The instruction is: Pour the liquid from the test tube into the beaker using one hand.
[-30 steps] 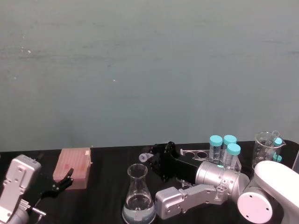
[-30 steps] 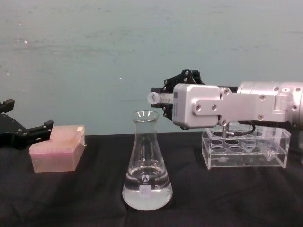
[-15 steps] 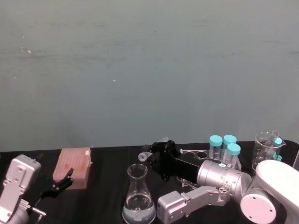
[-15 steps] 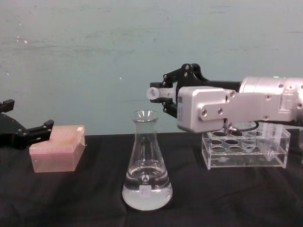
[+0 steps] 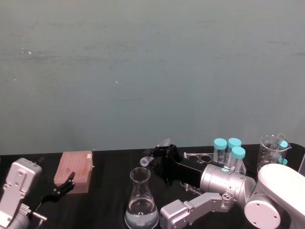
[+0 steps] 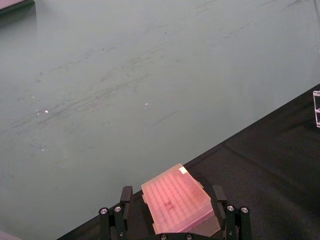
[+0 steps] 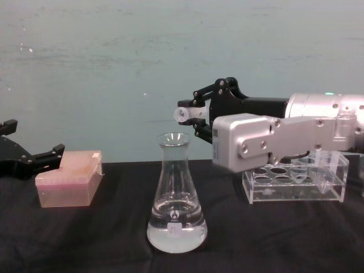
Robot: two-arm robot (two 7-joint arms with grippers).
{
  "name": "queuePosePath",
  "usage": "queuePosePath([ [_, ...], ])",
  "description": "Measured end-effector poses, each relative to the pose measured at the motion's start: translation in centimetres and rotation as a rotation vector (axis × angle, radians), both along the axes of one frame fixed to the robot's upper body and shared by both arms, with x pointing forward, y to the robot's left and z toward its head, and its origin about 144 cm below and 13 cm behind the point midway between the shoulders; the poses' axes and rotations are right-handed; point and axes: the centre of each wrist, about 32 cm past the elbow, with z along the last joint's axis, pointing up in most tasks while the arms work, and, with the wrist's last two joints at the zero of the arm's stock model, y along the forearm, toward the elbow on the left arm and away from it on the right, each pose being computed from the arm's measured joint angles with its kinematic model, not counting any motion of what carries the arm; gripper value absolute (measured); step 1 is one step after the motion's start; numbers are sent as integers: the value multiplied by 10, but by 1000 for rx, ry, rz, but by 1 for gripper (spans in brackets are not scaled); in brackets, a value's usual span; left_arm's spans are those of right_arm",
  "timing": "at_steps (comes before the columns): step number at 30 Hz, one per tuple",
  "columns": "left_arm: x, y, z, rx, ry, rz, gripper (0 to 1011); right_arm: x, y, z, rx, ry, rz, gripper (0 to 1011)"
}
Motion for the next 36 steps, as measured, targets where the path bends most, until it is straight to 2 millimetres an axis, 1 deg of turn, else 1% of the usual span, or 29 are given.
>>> queuePosePath([
  [19, 0, 0, 0, 0, 0, 0, 1000, -2, -2, 0, -18, -36, 3, 213],
  [36, 0, 0, 0, 0, 0, 0, 1000, 2, -2, 2, -44, -63, -4, 213],
])
